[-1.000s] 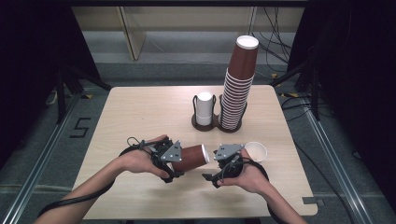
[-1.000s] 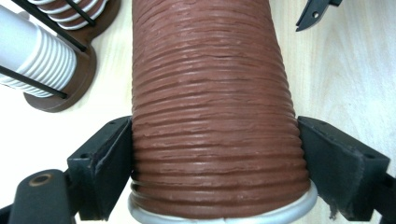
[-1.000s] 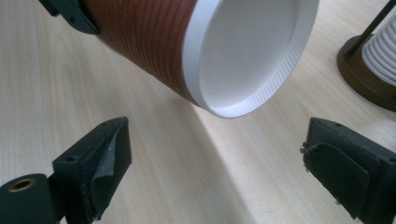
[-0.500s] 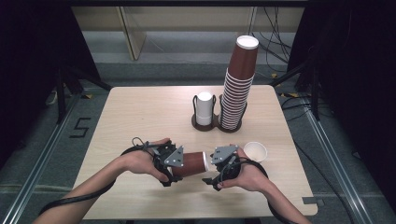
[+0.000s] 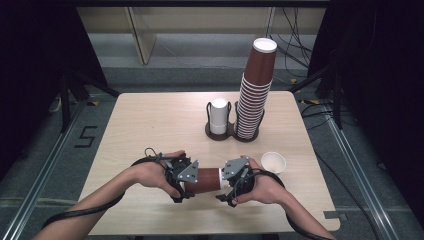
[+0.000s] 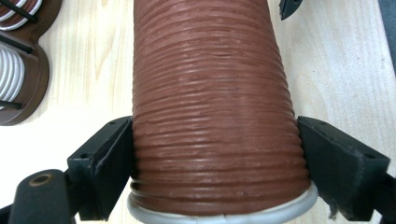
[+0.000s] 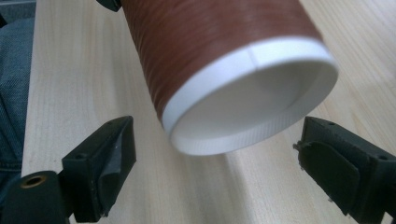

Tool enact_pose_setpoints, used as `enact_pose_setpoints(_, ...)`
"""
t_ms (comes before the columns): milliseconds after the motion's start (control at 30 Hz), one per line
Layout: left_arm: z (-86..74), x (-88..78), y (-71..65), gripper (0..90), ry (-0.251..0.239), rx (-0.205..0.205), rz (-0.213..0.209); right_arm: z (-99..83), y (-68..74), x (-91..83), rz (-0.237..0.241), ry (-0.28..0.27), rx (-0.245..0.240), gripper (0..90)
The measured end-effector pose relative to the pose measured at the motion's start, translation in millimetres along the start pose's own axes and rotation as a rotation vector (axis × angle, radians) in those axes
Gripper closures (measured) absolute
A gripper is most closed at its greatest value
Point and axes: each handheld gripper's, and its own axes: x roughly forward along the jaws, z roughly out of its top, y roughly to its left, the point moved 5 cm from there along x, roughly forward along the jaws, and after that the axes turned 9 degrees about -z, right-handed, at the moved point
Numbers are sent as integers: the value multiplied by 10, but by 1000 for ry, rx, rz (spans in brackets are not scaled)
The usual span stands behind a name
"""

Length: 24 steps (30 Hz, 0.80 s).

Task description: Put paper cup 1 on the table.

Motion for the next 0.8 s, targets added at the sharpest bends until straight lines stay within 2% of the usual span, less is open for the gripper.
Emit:
enact_pose_setpoints(100,14,4,-2,140,3,3,-5,11,4,-6,-3,5,6,78)
enact_pose_setpoints(133,17,6,-1,140,3,2,-6,21,-18,-6,-10,-1,-26,71)
enact_pose_setpoints(167,19,8,2,140,7,6,-6,17,6,-11,0,12,9,71)
enact_pose_setpoints(267,25,13,4,140,11,9,-10,24,9,-15,9,11,9,72)
enact_pose_setpoints(367,26,25,1,140,16,13,-11,35,7,-18,12,9,-7,76)
enact_pose_setpoints(433,27,32,-1,140,19,15,-15,55,-1,-19,12,-4,-46,84)
enact_pose_setpoints(467,29,36,-2,140,20,15,-17,54,26,-24,24,6,-21,84)
enact_pose_setpoints(500,30,39,-3,140,25,19,-18,68,12,-18,20,-5,-52,84)
enact_pose_setpoints(567,40,48,-13,140,25,20,-24,75,43,-18,32,4,-24,84)
enact_pose_setpoints(600,46,51,-16,140,26,23,-26,86,23,-12,31,-2,-61,84)
enact_pose_setpoints(633,49,52,-18,140,29,24,-27,83,54,-17,41,13,-27,84)
enact_pose_setpoints(667,55,54,-21,140,33,27,-30,97,34,0,42,-3,-61,88)
enact_pose_setpoints(700,59,57,-24,140,32,28,-32,98,50,-7,43,8,-42,91)
enact_pose_setpoints(800,72,64,-28,140,37,36,-36,112,54,9,51,5,-57,96)
